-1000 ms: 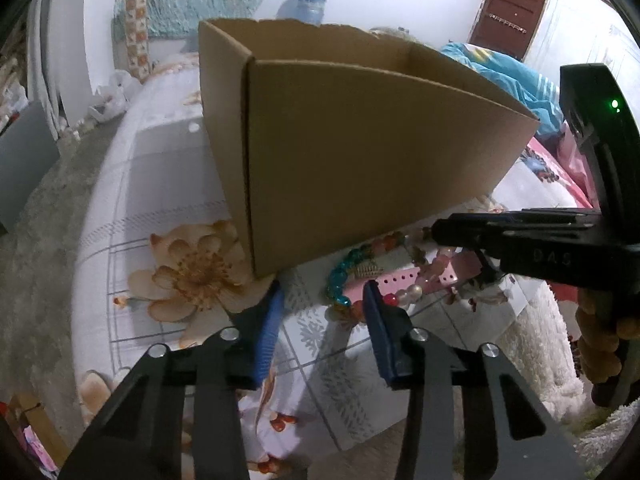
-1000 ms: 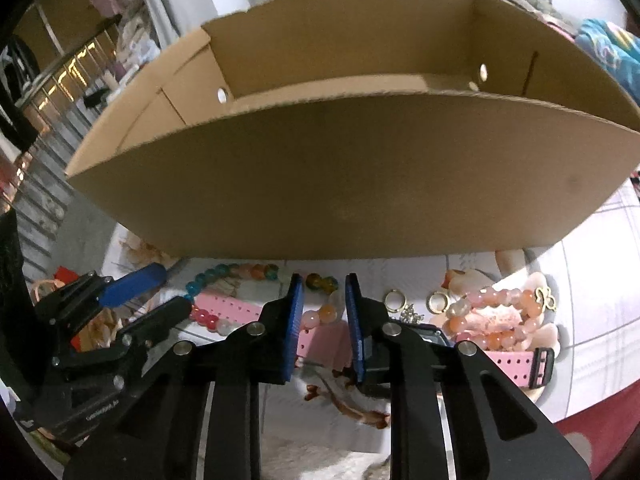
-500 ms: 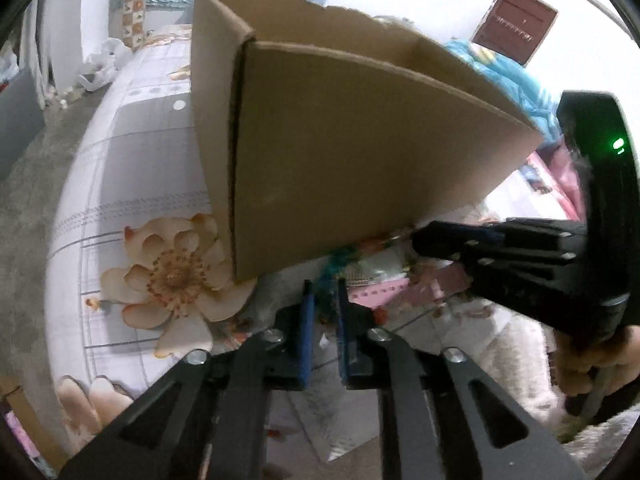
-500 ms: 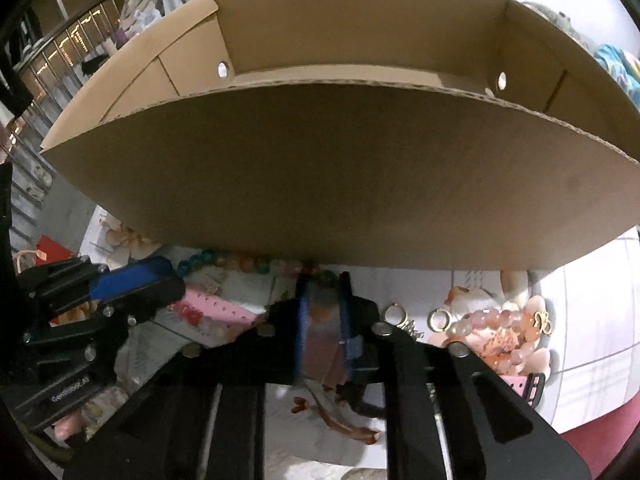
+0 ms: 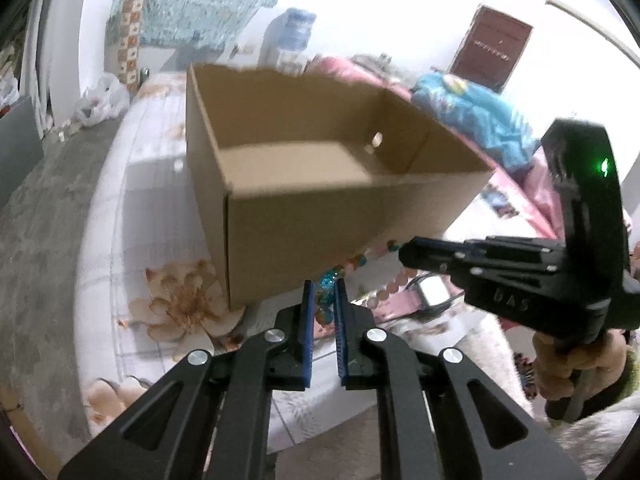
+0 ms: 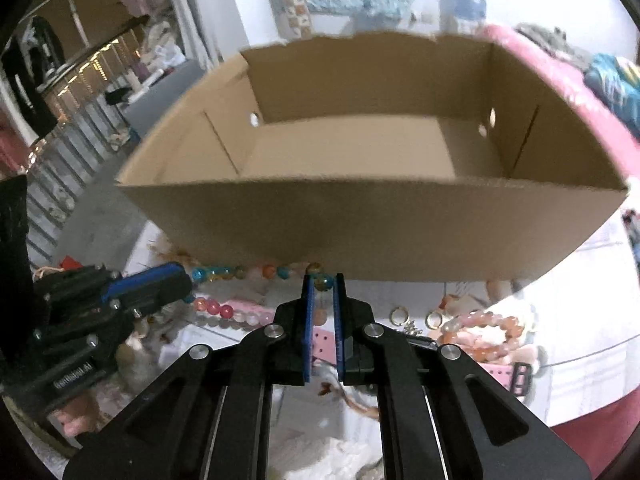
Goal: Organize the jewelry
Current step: 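Lift the beaded bracelet with the right gripper and release it into the box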
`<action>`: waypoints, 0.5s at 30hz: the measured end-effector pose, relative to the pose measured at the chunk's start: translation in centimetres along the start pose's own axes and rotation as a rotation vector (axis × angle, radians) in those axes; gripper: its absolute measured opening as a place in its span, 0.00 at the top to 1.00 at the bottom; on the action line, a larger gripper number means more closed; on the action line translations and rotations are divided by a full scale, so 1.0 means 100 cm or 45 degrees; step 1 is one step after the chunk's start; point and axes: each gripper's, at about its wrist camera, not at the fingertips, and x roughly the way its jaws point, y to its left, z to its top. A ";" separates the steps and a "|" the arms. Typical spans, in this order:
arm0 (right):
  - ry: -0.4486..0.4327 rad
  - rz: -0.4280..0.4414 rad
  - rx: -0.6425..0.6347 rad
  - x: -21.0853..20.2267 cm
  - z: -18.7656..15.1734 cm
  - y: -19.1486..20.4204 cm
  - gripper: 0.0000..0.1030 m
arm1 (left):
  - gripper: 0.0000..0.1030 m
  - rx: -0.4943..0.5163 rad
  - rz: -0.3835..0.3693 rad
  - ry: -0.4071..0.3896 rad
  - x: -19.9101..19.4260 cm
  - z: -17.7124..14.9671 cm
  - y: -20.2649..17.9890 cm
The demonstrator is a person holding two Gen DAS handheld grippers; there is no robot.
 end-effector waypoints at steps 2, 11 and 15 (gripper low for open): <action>-0.028 0.028 -0.002 -0.016 0.003 0.002 0.93 | 0.92 -0.020 -0.068 -0.040 -0.018 0.011 -0.002; -0.152 0.230 -0.082 -0.040 0.094 0.004 0.93 | 0.92 0.065 -0.101 -0.134 -0.035 0.096 -0.005; 0.075 0.317 0.011 0.028 0.150 -0.018 0.93 | 1.00 0.064 0.004 -0.011 0.014 0.134 0.012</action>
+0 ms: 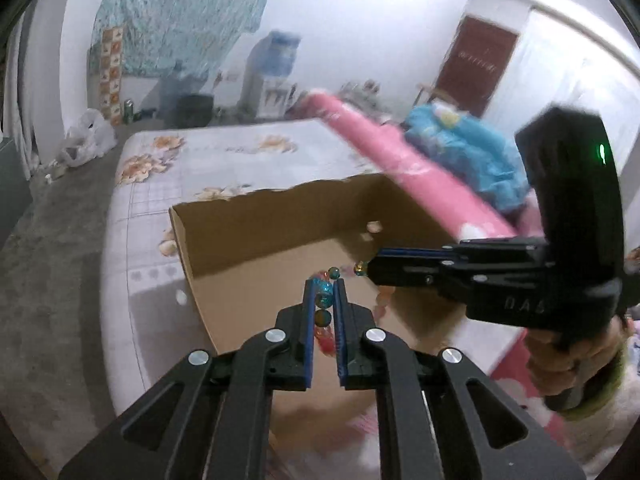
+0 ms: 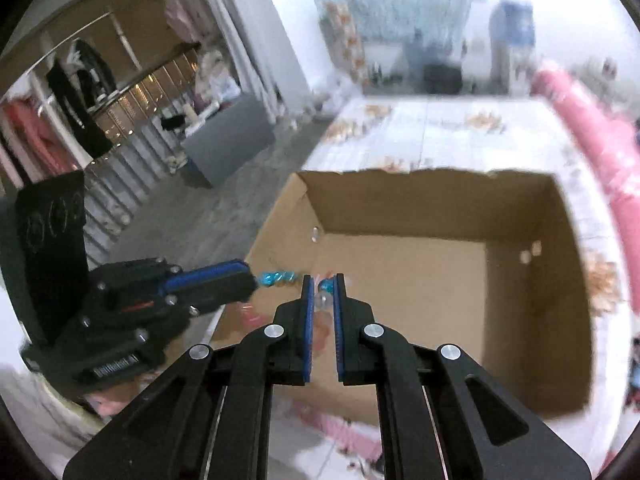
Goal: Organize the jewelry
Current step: 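Lift the beaded bracelet with the right gripper and release it into the box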
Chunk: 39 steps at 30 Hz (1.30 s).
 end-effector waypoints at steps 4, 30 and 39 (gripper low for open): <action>0.179 0.012 0.073 0.053 0.025 -0.022 0.93 | 1.00 -0.015 0.067 0.167 0.052 0.024 0.020; 0.333 -0.033 0.010 0.115 0.058 -0.019 0.87 | 1.00 0.065 0.253 0.016 0.003 0.022 0.033; 0.170 -0.068 0.020 0.067 0.062 -0.032 0.70 | 0.88 0.034 0.248 -0.049 -0.023 0.006 0.031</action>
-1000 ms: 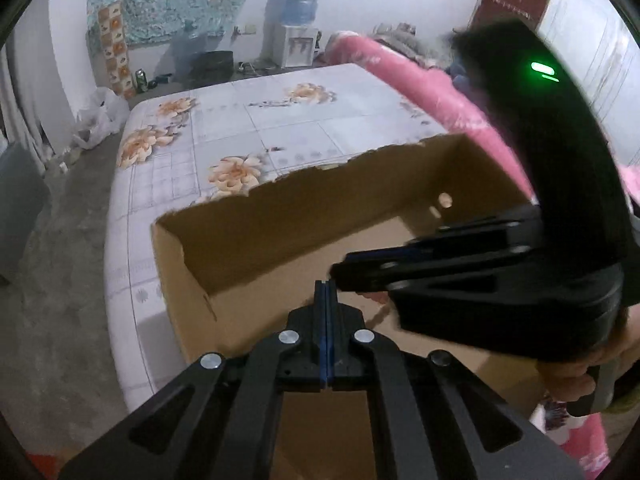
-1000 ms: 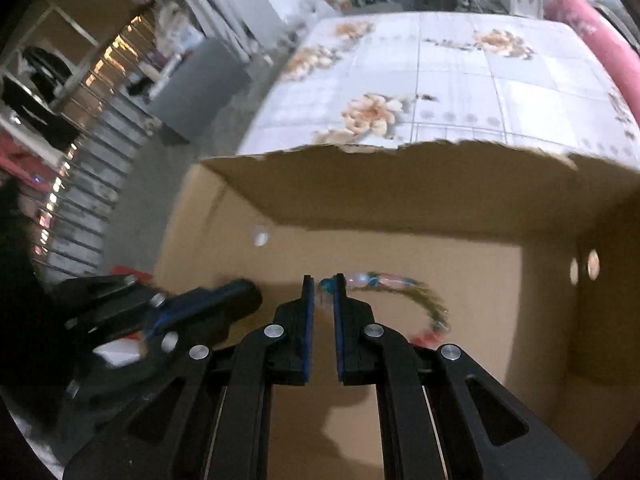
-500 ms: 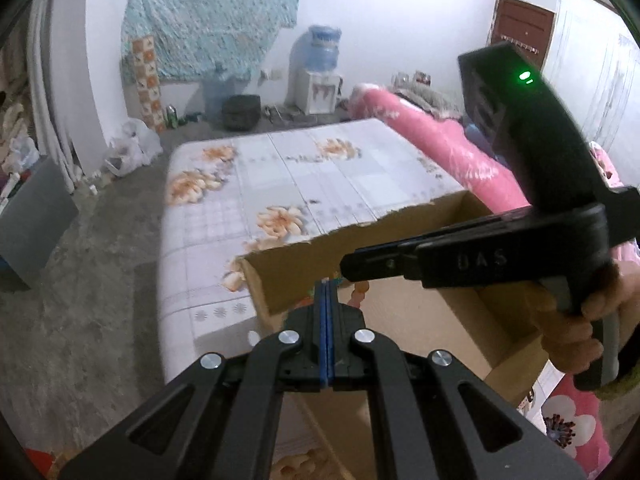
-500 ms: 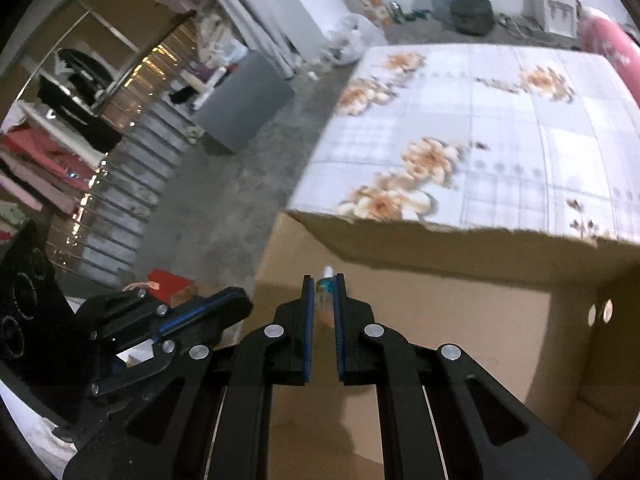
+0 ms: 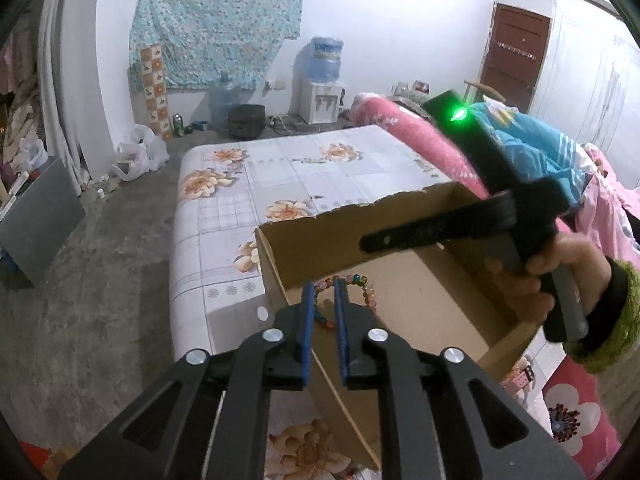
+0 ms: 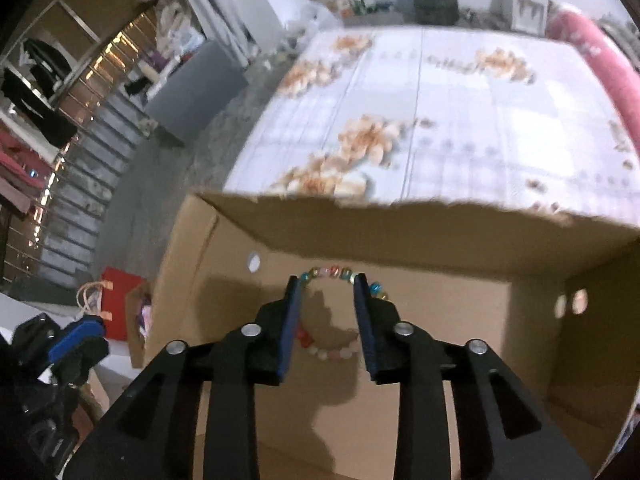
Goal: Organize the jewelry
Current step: 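Lift the beaded bracelet with the right gripper and release it into the box, then move the right gripper back to the pink-strapped watch and open it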
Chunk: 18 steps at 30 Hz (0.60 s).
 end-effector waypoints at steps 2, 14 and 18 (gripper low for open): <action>-0.067 0.005 -0.001 -0.024 -0.004 -0.001 0.69 | 0.83 -0.003 -0.019 -0.028 -0.013 -0.006 -0.002; -0.563 0.023 0.004 -0.184 -0.167 -0.020 0.55 | 0.24 0.105 -0.184 -0.140 -0.081 -0.080 -0.040; -0.568 -0.053 0.142 -0.178 -0.232 -0.046 0.54 | 0.20 0.102 -0.199 -0.027 -0.061 -0.114 -0.059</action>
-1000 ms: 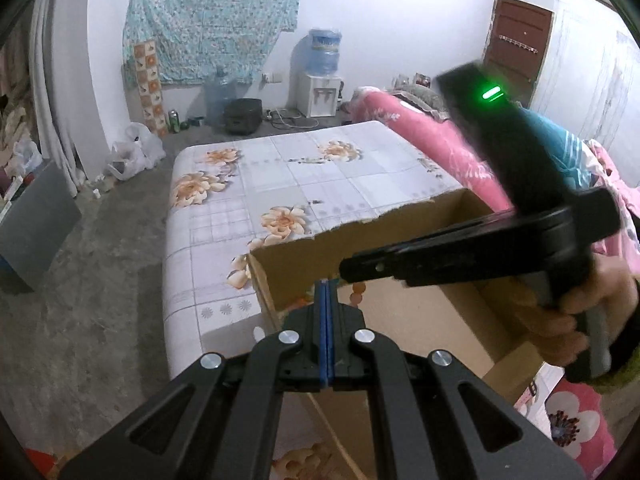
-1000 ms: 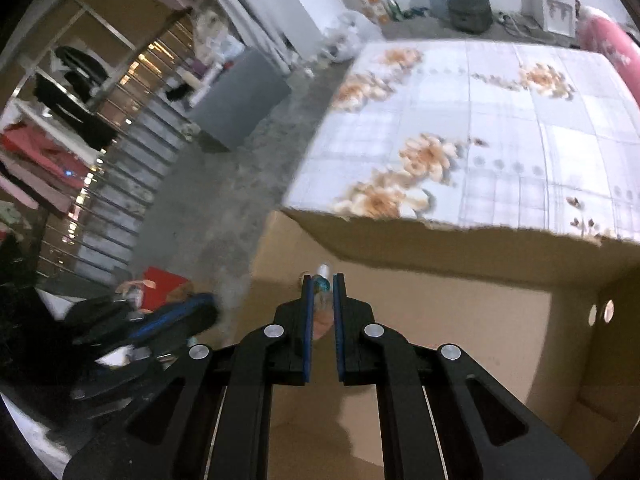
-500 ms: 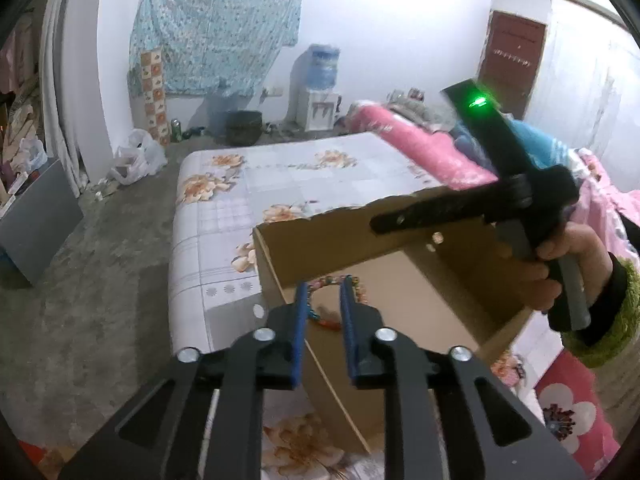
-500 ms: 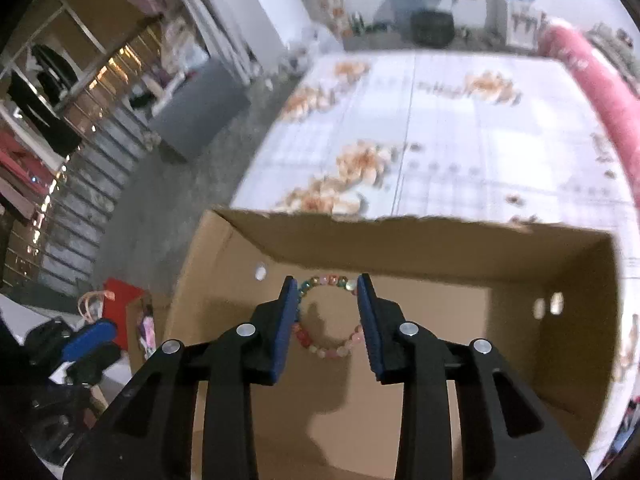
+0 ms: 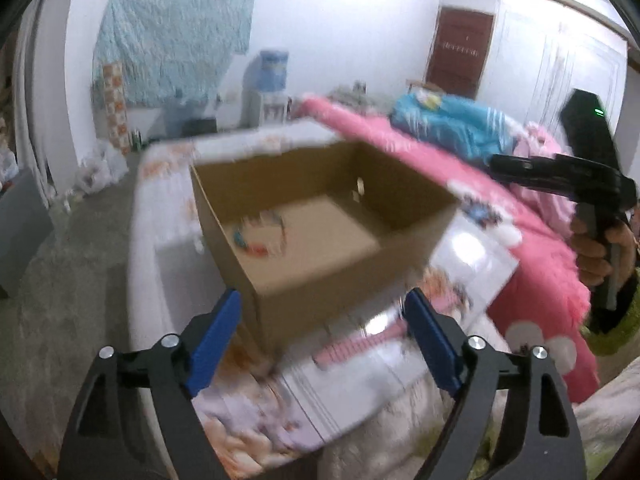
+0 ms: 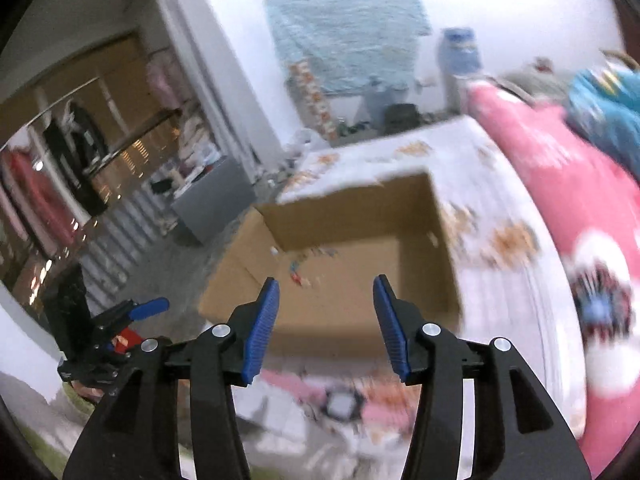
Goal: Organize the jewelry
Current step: 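Move the right gripper back to the pink-strapped watch and open it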
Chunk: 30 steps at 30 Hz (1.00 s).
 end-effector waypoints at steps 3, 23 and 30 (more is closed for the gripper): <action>0.052 -0.103 0.023 0.008 -0.038 -0.011 0.53 | 0.19 -0.021 0.041 0.104 0.030 -0.024 -0.009; 0.075 -0.380 -0.459 0.032 -0.089 0.042 0.08 | 0.05 0.038 0.234 0.331 0.112 -0.069 -0.010; 0.202 -0.208 -0.449 0.065 -0.091 0.044 0.23 | 0.05 0.073 0.214 0.331 0.108 -0.070 -0.008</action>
